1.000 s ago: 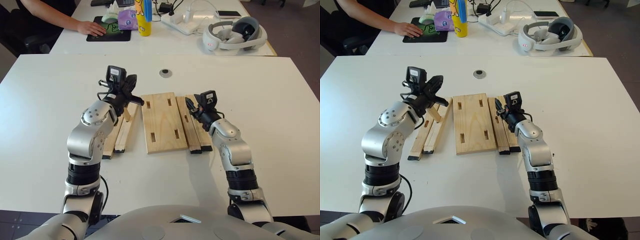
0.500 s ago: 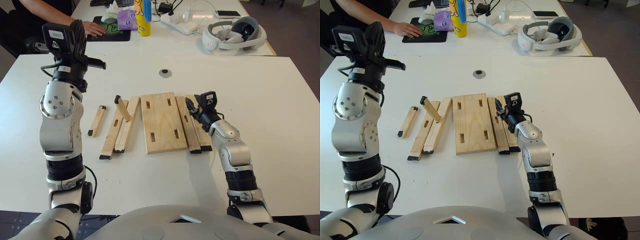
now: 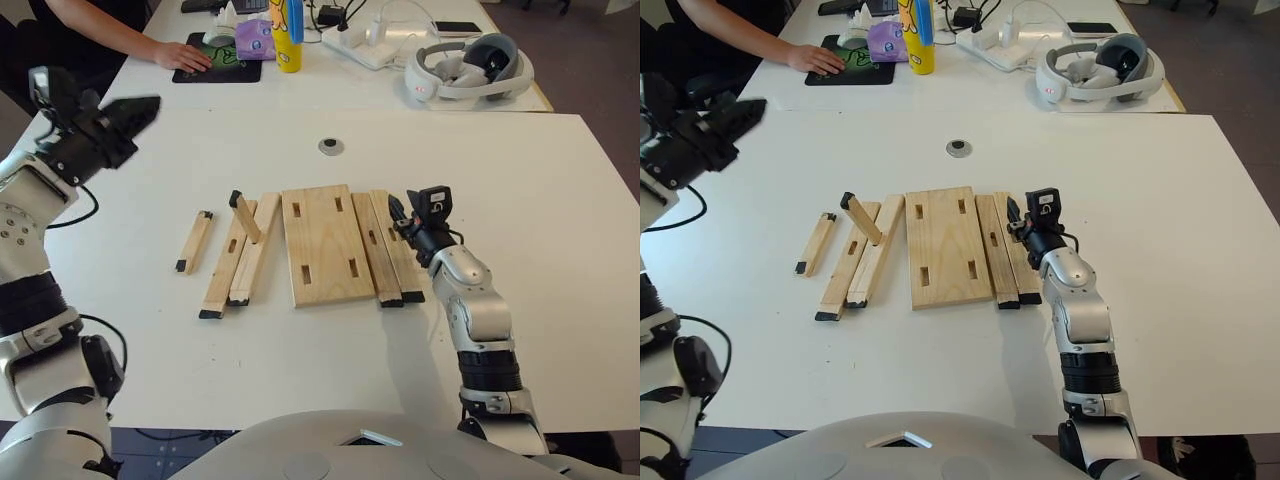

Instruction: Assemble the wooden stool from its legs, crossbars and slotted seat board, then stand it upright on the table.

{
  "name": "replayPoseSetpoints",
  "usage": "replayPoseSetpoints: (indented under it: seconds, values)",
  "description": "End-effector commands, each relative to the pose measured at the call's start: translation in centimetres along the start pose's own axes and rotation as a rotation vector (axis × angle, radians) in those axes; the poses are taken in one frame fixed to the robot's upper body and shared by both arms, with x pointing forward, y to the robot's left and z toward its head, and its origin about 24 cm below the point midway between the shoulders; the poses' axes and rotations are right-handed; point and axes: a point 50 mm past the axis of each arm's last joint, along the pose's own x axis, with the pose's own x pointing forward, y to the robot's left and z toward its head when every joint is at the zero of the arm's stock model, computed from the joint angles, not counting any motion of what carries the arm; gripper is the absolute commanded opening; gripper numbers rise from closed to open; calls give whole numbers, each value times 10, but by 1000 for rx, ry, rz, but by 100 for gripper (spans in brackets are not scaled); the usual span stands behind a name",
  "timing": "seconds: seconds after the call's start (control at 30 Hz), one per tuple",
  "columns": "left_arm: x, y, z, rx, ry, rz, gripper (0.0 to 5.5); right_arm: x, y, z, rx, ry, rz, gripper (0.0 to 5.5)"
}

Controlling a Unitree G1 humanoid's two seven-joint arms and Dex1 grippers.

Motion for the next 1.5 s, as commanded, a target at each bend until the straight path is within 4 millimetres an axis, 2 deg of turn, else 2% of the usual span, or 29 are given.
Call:
replayPoseSetpoints:
  seconds: [0.03, 0.13, 0.27, 0.47, 0.57, 0.9, 1.0, 1.23, 1.4, 1.5]
  values:
    - [-23, -14, -27, 21, 310, -162, 304, -3, -7, 5, -14, -16, -31, 183]
    - [-31, -38, -52, -9, 495, -327, 320, -4, -8, 4, -16, -11, -34, 183]
    - [-20, -60, -76, -16, 545, -404, 320, -4, -7, 5, -16, -8, -33, 183]
    - [12, -67, -101, 11, 523, -220, 320, -5, -3, 6, -17, -4, -18, 183]
    - [17, -67, -111, 37, 545, -122, 320, -4, -3, 5, -18, 2, -9, 183]
    - [22, -61, -143, 72, 581, 45, 320, 2, 2, 7, -23, 9, 27, 183]
    - [22, -59, -147, 66, 576, 77, 320, 3, 2, 8, -25, 9, 35, 183]
    - [29, -62, -134, 64, 501, 87, 320, 5, 2, 6, -31, 17, 50, 183]
    - [30, -67, -151, 63, 561, 83, 320, 10, 4, 11, -34, 5, 64, 183]
    - [34, -73, -155, 66, 564, 61, 320, 11, 3, 11, -35, 7, 65, 183]
